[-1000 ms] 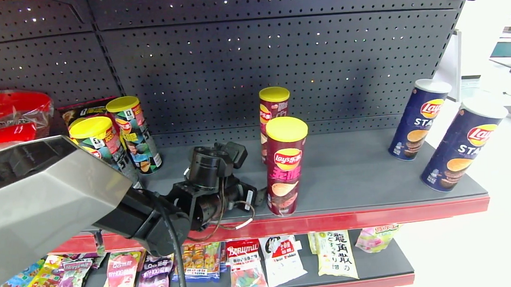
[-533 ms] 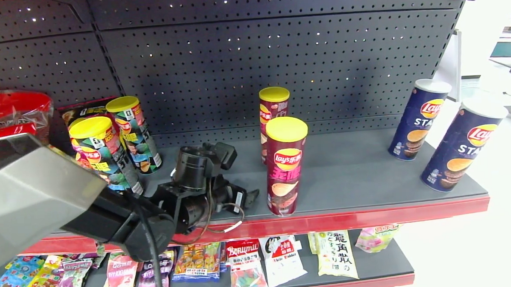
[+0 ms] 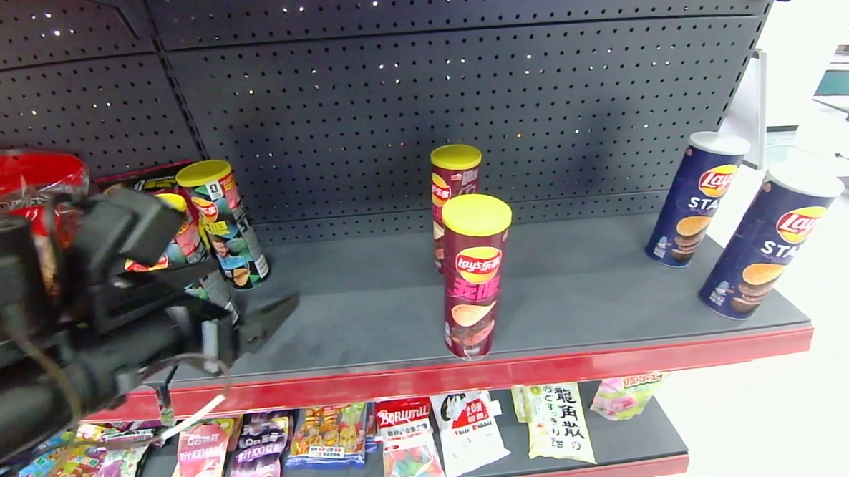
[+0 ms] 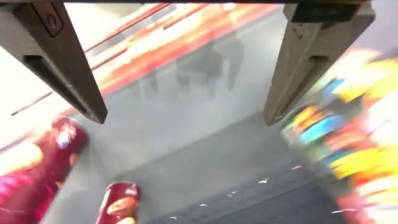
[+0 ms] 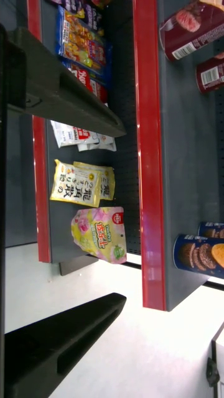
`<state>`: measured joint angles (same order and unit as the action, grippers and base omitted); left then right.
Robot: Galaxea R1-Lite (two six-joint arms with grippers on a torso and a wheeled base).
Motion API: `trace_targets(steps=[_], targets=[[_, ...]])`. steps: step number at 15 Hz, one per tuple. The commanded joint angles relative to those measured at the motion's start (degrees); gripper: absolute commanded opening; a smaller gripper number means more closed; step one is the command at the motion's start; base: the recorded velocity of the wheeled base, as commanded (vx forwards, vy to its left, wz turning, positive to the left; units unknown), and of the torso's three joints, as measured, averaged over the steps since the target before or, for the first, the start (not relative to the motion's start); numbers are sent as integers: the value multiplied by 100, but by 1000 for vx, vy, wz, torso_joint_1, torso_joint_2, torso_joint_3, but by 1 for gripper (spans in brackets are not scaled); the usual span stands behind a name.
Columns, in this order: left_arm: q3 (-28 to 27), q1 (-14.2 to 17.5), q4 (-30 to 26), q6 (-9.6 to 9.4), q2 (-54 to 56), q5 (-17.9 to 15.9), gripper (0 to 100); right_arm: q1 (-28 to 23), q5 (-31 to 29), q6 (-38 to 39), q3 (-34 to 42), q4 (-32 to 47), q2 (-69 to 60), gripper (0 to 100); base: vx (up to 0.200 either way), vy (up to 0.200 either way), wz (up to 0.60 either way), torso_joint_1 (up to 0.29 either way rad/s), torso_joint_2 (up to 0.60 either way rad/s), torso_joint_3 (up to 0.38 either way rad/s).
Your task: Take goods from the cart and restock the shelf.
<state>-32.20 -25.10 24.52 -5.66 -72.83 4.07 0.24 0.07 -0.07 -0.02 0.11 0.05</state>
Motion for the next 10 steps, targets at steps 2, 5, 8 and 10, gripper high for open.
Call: trace_targets(steps=[2,5,8,10], targets=[[592,638,-3225,-129,4681,-187,100,2,1,-1,-6,-2,4,100,0,0,0,0,0,0],[767,647,-3867,-331,5806,612,100,2,1,-1,-6,-2,4,100,0,0,0,0,0,0],[794,691,-3849,-471,6606,990,100,2,1,-1,-6,-2,4,100,0,0,0,0,0,0],[715,1033,-3831,-1298,6711,1825,100,2,1,-10,2,7,4,100,0,0,0,0,0,0]])
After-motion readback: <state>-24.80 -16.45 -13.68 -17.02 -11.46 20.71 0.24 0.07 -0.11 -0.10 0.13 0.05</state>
